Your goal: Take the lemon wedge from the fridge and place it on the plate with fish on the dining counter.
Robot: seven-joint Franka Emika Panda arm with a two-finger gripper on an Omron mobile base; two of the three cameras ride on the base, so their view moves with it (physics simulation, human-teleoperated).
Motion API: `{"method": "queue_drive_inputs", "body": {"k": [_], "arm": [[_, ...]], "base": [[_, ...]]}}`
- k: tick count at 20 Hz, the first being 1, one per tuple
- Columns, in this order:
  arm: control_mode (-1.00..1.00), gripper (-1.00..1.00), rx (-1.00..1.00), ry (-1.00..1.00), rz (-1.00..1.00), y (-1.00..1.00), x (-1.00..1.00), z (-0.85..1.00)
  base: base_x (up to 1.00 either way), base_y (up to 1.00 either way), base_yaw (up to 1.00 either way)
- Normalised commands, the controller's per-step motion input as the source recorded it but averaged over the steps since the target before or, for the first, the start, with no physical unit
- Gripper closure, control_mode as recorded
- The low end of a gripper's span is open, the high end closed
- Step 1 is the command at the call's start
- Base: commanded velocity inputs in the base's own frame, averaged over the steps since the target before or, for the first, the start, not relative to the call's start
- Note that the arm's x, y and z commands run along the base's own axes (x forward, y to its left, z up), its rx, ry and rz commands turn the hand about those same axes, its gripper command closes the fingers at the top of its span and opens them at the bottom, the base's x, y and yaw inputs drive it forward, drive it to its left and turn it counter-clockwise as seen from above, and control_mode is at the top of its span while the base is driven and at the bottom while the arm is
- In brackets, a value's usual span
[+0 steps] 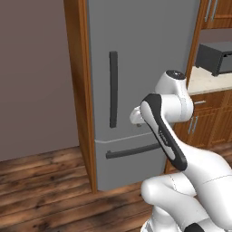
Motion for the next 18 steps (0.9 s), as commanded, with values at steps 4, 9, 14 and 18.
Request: {"method": "queue_drive_inputs", "body": {"k": [4, 9, 14, 18], "arm": [[-1.0, -1.0, 0.0, 0.0, 0.0, 0.0, 0.0, 0.0], [-1.0, -1.0, 0.0, -0.01, 0.0, 0.0, 0.07, 0.0], [-1.0, -1.0, 0.0, -0.17, 0.01, 0.0, 0.32, 0.1], [-1.0, -1.0, -0.03, -0.26, 0.0, 0.0, 0.71, 0.35]], "base": [[0.0, 0.0, 0.0], [0.0, 0.0, 0.0], [0.0, 0.0, 0.0], [0.0, 0.0, 0.0]]}}
